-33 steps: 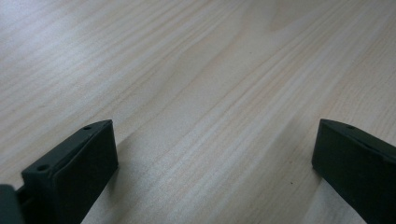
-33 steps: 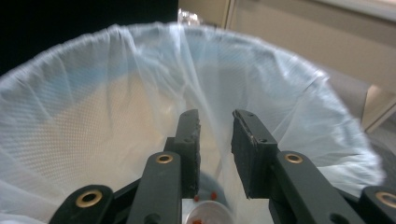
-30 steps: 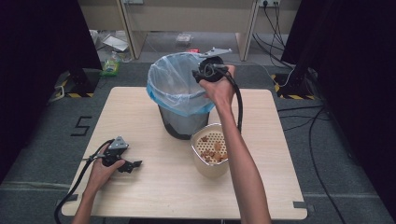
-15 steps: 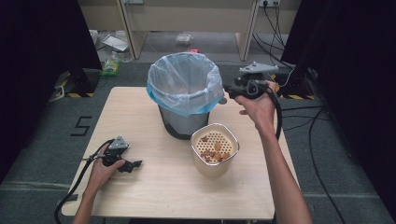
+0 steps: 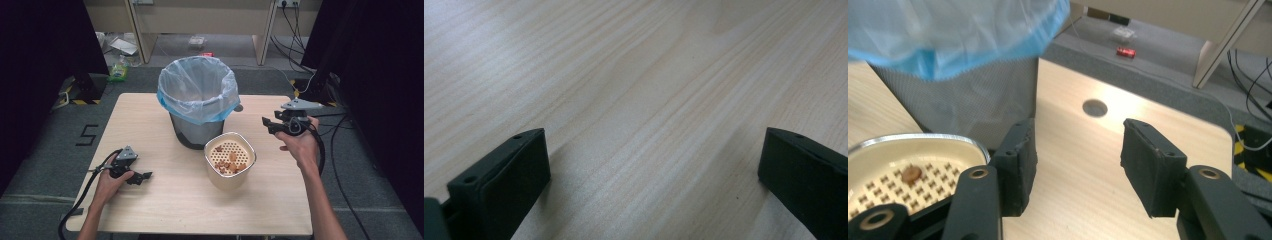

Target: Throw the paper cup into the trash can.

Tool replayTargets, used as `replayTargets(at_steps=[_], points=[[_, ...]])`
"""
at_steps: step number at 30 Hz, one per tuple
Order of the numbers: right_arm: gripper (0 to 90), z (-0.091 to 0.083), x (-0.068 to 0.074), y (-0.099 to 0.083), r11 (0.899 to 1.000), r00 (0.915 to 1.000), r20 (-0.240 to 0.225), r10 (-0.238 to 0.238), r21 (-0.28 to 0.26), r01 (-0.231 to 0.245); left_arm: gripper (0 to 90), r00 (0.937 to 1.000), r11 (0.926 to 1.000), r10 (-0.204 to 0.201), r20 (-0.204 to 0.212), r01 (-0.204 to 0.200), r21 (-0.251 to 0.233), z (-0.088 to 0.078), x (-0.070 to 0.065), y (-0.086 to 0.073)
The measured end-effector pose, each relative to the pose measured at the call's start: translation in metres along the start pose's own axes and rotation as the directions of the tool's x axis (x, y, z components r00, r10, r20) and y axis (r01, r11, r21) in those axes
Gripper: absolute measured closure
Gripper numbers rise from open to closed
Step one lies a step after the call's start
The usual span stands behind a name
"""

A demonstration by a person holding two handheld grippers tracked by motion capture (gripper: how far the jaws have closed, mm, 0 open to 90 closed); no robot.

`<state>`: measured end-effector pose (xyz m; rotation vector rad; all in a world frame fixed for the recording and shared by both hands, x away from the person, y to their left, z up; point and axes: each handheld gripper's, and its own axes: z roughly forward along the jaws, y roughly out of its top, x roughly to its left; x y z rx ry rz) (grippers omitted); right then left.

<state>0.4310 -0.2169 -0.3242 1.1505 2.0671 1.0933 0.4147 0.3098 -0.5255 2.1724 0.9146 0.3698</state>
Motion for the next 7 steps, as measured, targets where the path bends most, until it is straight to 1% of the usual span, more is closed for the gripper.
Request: replayTargets(at_steps=[2,3,5,6,7], points=[[48.3,0.0,-0.001,-0.003,1.0,1.0,-0.002,0.003,0.005,-0.003,0.0,1.0,1.0,0.0,0.0,0.0,0.001,0.0,0.0,0.0],[48.1,0.0,-0.003,-0.011,1.0,1.0,0.002,0.006,0.012,-0.006,0.0,1.0,1.0,0.0,0.0,0.0,0.001,0.0,0.0,0.0],[47.0,-0.001,-0.005,-0.018,1.0,0.9999,0.009,0.013,0.018,-0.013,0.0,1.0,1.0,0.0,0.0,0.0,0.001,0.0,0.0,0.0],[47.0,-0.001,-0.005,-0.018,1.0,0.9999,0.009,0.013,0.018,-0.013,0.0,1.0,1.0,0.0,0.0,0.0,0.001,0.0,0.0,0.0],[46.6,-0.001,-0.007,-0.027,0.999,0.9997,0.016,0.016,0.031,-0.017,0.0,1.0,1.0,0.0,0.0,0.0,0.001,0.0,0.0,0.0]])
